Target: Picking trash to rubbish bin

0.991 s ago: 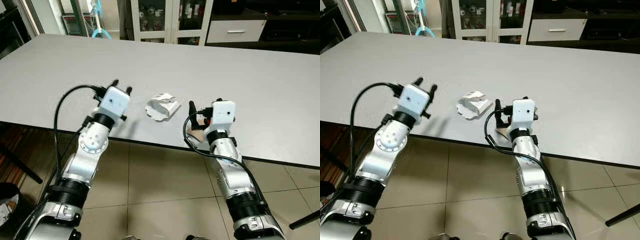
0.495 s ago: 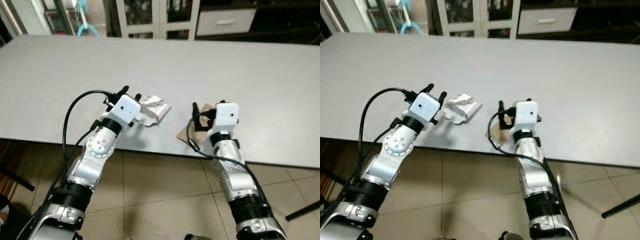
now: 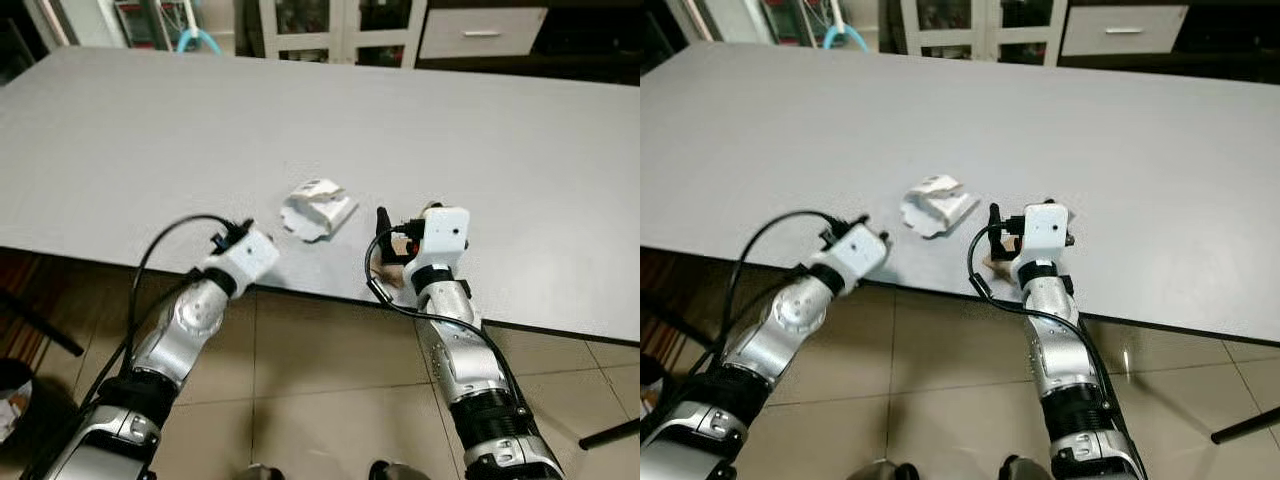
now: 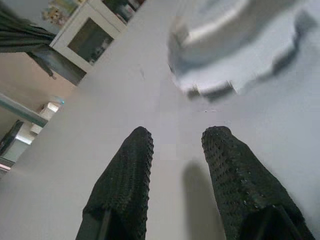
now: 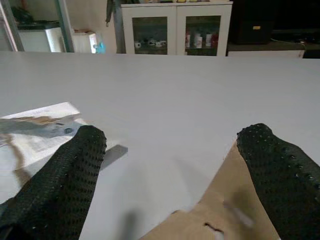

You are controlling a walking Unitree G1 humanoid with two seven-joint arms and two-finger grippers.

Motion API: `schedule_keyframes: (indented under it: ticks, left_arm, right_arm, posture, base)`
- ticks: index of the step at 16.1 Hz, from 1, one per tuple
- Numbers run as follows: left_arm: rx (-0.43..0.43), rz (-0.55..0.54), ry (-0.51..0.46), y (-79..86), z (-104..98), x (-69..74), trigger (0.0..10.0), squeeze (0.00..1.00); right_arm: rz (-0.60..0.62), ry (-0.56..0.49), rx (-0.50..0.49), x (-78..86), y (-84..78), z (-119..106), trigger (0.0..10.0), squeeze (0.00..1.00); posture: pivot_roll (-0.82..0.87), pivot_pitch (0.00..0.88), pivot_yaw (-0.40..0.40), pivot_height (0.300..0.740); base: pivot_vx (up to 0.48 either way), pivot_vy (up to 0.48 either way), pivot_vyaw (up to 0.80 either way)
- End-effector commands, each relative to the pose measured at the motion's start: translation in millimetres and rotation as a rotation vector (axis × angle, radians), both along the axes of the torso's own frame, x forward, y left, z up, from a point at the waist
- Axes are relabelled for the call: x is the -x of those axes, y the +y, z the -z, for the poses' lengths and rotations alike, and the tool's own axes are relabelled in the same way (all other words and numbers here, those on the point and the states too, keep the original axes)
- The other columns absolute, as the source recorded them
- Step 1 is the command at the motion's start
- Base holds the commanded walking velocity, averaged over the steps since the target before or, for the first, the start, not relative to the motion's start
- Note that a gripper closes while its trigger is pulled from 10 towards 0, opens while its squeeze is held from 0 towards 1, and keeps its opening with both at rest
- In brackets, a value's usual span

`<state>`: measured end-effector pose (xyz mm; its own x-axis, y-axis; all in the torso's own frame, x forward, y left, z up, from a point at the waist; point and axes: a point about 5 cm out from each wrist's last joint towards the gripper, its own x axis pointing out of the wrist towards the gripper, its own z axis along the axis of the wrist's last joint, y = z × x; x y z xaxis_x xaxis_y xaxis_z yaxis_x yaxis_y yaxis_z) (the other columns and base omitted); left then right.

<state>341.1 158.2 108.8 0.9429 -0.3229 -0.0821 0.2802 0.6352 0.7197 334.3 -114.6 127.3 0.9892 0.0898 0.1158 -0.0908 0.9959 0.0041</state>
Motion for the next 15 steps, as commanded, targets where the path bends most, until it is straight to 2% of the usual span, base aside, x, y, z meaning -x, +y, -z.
schedule_keyframes:
  ticks: [1,5,7,8,9,14,15]
  left_arm:
    - [-0.034,0.021,-0.012,-0.3,-2,-1.5,10.0,0.00]
    - [-0.087,0.038,-0.032,2.0,-5,-6.3,10.0,0.00]
    - [-0.075,0.040,-0.104,-0.6,-16,-9.0,10.0,0.00]
    - [-0.061,0.053,-0.146,-4.5,-24,-11.6,10.0,0.15]
    - [-0.040,0.062,-0.140,-7.5,-25,-13.2,10.0,1.00]
    - [-0.031,0.089,-0.131,-22.0,-25,-19.2,10.0,1.00]
    - [-0.042,0.102,-0.133,-25.1,-26,-20.5,10.0,0.00]
  right_arm:
    - [0.007,-0.007,-0.005,1.1,-1.8,-2,10.0,0.00]
    - [0.013,-0.005,-0.009,1.5,-2.9,-2,10.0,0.00]
    - [0.016,-0.004,-0.011,1.4,-3.1,-2,10.0,0.00]
    - [0.016,-0.004,-0.011,1.1,-3.3,-2,10.0,0.00]
    - [0.014,-0.004,-0.011,0.9,-3.0,-2,10.0,0.00]
    - [0.014,-0.007,-0.011,1.2,-3.3,-2,10.0,0.00]
    - [0.014,-0.007,-0.012,1.5,-3.2,-2,10.0,0.00]
  posture:
    - [-0.04,0.116,0.043,0.740]
    - [-0.04,0.118,0.046,0.740]
    - [-0.04,0.118,0.046,0.740]
    - [-0.04,0.116,0.044,0.740]
    - [-0.04,0.115,0.044,0.740]
    - [-0.05,0.111,0.043,0.740]
    - [-0.05,0.112,0.044,0.740]
  base:
    - [0.000,0.000,0.00]
    - [0.000,0.000,0.00]
    - [0.000,0.000,0.00]
    - [0.000,0.000,0.00]
    - [0.000,0.000,0.00]
    - [0.000,0.000,0.00]
    - [0.000,0.000,0.00]
